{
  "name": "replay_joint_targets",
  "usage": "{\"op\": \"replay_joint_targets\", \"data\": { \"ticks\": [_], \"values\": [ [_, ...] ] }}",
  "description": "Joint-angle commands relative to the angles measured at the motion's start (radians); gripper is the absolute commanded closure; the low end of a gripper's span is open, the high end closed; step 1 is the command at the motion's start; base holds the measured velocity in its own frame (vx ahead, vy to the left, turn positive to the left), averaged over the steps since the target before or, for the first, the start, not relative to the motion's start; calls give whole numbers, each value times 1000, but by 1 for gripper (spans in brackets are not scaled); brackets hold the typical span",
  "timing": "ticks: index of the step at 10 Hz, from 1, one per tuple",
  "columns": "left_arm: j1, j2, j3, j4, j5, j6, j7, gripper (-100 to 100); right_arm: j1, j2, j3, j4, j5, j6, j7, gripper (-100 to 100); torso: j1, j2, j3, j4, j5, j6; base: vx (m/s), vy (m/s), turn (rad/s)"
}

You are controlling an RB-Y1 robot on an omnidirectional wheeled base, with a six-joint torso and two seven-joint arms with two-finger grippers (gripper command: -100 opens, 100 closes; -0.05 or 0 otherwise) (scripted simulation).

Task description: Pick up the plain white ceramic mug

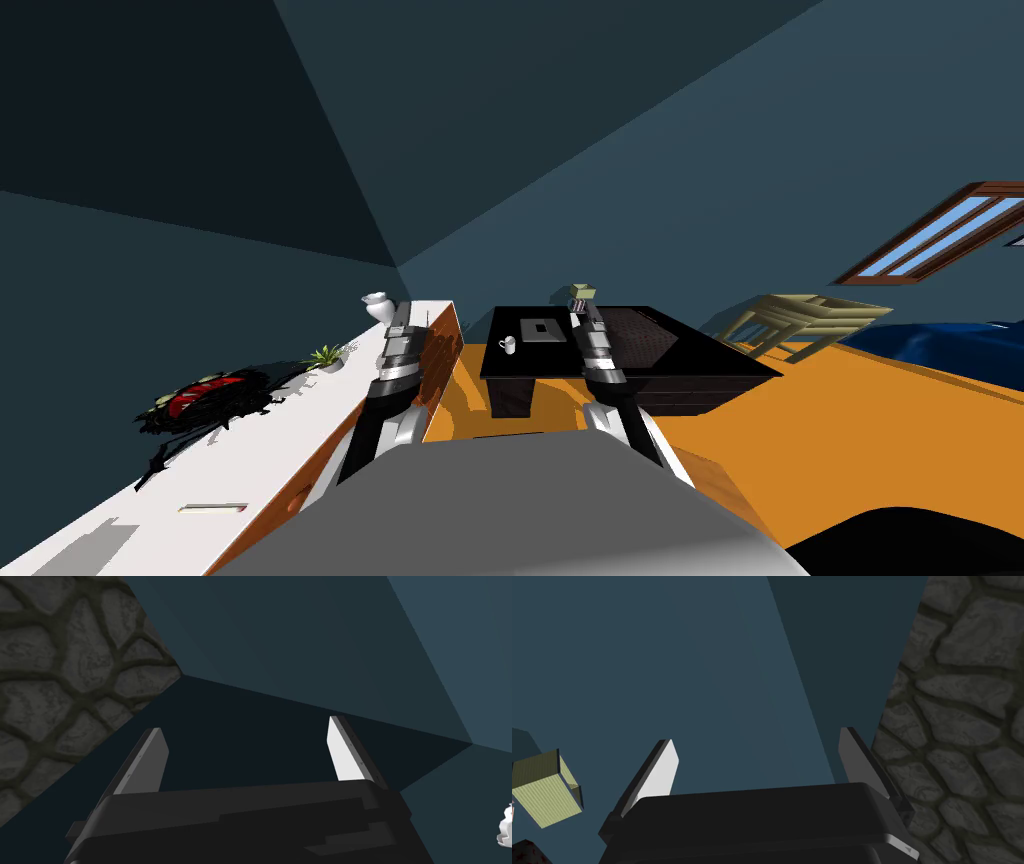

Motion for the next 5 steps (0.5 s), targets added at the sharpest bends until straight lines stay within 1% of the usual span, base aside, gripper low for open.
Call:
{"op": "replay_joint_targets", "data": {
  "ticks": [1,3,5],
  "values": [
    [0,0,0,0,0,0,0,0,-7,-28,1,28,23,1,30,-100,0,0,0,0,0,0,-7,46,45],
    [0,0,0,0,0,0,0,0,-17,-54,2,68,58,1,73,-100,4,1,0,0,1,0,-21,82,33],
    [0,0,0,0,0,0,0,0,-32,-81,2,124,105,1,129,-100,7,2,1,0,2,0,-25,110,52]
  ]
}}
